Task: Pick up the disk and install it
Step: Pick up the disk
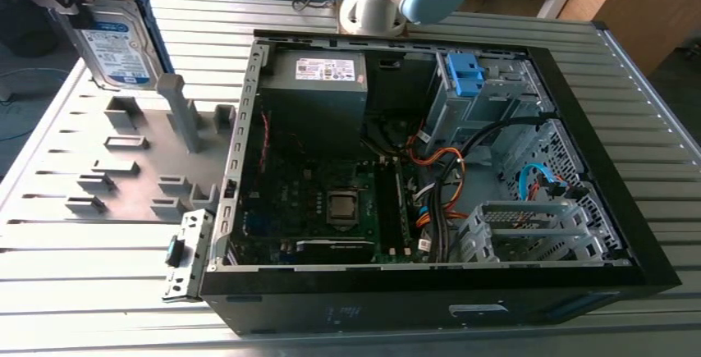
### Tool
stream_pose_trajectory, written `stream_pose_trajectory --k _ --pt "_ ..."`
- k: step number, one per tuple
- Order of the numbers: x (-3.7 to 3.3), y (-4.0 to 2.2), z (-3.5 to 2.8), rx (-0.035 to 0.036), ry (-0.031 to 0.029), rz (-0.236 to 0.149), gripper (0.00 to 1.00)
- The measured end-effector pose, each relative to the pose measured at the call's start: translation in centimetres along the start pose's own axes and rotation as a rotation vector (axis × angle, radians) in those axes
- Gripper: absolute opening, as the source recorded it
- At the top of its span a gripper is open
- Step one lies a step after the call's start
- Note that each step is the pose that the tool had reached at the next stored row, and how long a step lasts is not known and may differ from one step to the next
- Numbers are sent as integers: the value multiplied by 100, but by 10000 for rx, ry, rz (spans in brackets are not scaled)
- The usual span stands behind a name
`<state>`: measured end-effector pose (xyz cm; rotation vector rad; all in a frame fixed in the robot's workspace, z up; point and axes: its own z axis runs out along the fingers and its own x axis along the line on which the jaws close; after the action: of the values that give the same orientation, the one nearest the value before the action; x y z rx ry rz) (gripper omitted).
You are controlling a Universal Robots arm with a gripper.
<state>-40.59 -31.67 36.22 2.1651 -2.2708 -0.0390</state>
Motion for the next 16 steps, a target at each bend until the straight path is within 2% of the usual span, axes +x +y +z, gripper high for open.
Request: stream_pose_trajectory --k 16 --pt "-1 1 -57 -1 0 1 36"
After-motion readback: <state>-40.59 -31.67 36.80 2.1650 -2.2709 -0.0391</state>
